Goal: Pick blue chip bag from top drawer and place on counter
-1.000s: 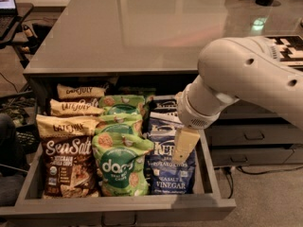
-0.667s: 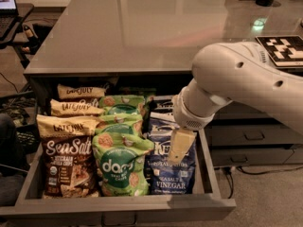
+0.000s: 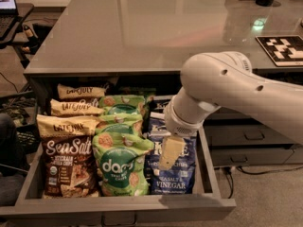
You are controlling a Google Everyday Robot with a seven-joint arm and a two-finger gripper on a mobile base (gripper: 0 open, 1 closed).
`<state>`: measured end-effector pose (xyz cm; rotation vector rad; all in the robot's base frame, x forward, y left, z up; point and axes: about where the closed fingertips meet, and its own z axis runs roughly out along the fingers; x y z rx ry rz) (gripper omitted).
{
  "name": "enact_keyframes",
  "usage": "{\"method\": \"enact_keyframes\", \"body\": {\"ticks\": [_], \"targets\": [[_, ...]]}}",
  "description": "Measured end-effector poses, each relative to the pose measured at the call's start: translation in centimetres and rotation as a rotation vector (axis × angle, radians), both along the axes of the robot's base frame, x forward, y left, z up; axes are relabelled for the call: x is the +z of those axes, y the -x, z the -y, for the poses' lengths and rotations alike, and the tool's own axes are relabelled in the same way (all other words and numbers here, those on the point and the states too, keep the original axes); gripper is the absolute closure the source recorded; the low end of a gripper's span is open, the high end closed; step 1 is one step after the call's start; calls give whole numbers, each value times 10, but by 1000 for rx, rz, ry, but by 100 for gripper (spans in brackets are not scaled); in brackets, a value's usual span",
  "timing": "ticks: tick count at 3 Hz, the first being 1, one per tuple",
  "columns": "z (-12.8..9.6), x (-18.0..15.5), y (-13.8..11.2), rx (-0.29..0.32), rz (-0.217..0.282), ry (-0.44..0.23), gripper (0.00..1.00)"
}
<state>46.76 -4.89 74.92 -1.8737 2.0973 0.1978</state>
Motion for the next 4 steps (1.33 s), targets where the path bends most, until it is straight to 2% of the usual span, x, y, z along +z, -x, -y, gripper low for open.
{"method": "enact_keyframes", "body": {"ticks": [1, 2, 3, 4], "targets": [[-5, -8, -3, 9, -15, 3, 8], [-2, -15, -11, 6, -24, 12, 20], [2, -21, -17, 3, -31, 23, 28], [4, -28, -20, 8, -41, 27, 20]]}}
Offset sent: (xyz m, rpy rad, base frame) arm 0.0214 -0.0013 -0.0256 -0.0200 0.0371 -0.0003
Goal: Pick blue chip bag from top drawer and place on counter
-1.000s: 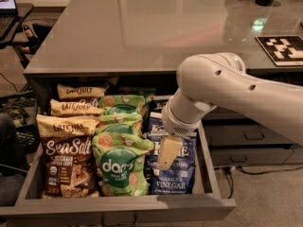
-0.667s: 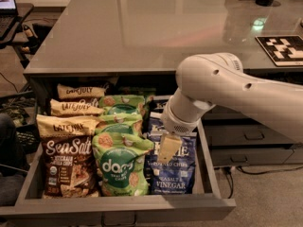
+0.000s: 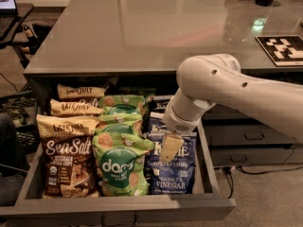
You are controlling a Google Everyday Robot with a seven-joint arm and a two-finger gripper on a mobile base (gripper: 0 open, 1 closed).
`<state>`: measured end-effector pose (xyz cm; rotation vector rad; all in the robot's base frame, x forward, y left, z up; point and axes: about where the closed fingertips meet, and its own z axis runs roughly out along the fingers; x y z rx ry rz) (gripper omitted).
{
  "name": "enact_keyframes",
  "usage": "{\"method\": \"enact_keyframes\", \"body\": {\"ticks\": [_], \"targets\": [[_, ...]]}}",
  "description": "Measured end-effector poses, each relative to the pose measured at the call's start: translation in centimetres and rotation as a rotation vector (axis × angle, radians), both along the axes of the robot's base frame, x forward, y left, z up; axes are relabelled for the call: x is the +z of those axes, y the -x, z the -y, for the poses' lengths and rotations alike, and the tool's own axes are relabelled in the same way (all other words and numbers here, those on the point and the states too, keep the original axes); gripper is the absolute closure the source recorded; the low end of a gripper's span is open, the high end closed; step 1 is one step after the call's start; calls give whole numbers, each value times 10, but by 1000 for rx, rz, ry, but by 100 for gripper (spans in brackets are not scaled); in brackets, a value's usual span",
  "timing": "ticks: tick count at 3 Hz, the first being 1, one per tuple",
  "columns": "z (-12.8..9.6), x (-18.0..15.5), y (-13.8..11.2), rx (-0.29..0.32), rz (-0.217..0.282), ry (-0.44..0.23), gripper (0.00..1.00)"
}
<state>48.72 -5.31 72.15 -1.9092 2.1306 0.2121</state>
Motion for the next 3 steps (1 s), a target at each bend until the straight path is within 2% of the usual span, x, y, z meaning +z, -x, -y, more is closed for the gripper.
{"method": "enact_keyframes", "body": {"ticks": [3], "targets": [[8, -28, -2, 8, -58, 21, 18]]}}
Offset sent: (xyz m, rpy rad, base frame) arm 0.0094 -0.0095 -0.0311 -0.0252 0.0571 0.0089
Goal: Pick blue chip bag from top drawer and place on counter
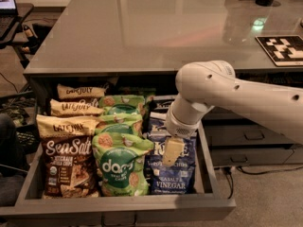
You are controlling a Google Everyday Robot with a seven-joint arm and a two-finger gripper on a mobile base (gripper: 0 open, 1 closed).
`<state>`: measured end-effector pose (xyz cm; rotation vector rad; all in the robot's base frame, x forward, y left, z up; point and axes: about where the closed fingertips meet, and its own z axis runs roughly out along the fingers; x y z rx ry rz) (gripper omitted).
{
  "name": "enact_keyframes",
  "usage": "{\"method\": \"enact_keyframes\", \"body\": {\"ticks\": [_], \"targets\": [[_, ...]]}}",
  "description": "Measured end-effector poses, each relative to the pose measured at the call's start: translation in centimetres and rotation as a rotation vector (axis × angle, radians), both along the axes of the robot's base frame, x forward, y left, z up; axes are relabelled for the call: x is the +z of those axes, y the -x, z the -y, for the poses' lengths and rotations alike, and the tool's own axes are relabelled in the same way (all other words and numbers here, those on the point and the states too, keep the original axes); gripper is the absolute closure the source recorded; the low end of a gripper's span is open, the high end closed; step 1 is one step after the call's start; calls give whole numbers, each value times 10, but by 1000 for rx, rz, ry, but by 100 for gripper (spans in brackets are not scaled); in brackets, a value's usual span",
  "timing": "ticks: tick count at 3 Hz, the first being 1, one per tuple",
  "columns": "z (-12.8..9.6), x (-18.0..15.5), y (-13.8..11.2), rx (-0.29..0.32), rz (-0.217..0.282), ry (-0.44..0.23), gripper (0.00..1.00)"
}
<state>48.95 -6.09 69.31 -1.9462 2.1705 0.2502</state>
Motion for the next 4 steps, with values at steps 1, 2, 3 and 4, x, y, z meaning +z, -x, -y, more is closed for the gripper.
{"method": "enact_keyframes", "body": {"ticks": [1, 2, 3, 4], "targets": [[1, -11, 7, 1, -29, 1, 18], [1, -11, 7, 1, -30, 1, 36], [1, -11, 7, 1, -30, 1, 59], [1, -11, 7, 1, -30, 1, 82]]}}
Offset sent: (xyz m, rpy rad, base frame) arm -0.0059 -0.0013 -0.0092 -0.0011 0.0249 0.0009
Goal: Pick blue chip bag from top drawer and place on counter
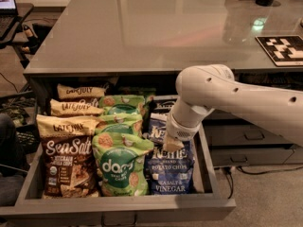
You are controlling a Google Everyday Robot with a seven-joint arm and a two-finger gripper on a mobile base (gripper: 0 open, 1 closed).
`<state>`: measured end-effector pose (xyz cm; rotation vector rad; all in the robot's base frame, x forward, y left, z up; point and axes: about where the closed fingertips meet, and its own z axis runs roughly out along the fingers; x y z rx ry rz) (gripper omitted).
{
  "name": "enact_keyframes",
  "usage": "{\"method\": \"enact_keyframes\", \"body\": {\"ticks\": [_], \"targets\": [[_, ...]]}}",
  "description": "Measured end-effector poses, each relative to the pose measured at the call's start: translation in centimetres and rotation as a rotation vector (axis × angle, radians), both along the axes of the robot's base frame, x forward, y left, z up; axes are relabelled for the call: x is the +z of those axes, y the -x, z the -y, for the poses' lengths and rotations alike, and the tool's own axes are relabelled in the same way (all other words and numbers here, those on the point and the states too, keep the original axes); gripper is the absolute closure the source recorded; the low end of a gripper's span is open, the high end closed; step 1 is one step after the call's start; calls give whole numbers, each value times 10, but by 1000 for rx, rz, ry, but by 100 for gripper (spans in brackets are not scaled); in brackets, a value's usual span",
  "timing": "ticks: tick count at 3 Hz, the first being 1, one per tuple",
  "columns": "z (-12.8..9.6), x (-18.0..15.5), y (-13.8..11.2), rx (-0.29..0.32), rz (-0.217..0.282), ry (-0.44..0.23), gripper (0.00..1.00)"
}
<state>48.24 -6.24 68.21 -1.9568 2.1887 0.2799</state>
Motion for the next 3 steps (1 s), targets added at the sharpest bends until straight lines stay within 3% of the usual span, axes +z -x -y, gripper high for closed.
{"method": "enact_keyframes", "body": {"ticks": [1, 2, 3], "targets": [[0, 0, 0, 0, 0, 0, 100], [4, 19, 3, -12, 11, -16, 100], [12, 58, 10, -62, 9, -26, 100]]}}
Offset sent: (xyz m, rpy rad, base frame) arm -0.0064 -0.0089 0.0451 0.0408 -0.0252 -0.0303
